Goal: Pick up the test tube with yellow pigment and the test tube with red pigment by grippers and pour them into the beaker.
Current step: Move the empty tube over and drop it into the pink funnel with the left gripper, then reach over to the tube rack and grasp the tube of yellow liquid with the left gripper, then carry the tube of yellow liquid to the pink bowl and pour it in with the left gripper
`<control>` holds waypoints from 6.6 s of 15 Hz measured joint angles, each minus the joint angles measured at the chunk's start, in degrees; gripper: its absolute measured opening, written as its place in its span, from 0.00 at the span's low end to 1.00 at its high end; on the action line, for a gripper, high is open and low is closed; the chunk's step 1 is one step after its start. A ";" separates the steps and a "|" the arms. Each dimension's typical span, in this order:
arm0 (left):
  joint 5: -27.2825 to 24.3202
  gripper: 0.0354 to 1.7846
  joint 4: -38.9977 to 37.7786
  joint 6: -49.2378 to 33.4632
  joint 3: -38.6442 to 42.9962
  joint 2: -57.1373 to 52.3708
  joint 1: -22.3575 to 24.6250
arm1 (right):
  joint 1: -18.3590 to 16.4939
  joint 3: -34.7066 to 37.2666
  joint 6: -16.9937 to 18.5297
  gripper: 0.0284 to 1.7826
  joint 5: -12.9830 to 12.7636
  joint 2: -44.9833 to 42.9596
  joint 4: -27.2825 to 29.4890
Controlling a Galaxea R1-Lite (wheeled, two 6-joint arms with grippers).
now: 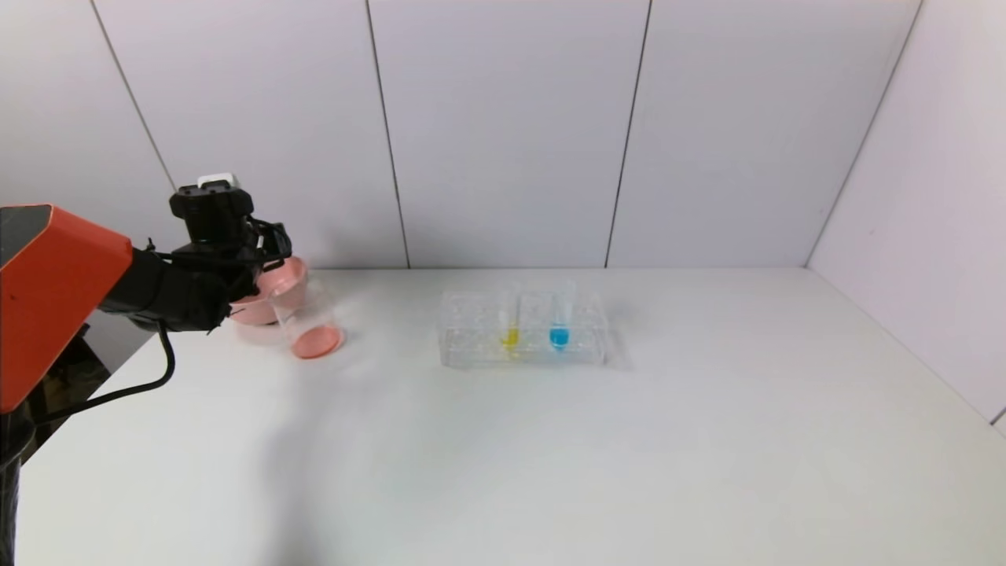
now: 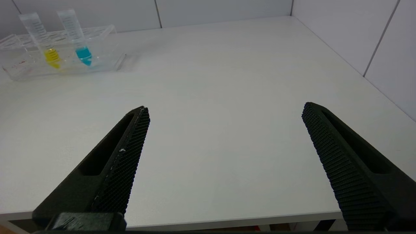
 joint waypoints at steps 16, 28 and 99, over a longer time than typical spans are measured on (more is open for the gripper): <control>1.48 0.98 0.06 0.11 4.69 -5.35 -0.99 | 0.00 0.00 -0.01 0.96 0.02 0.00 -0.02; -6.84 0.99 1.49 -0.04 43.39 -38.29 -30.88 | 0.00 0.00 -0.01 0.96 0.00 0.00 0.00; 20.83 0.22 -12.18 7.16 5.07 0.77 -46.92 | 0.00 0.00 -0.04 0.96 0.00 0.00 0.00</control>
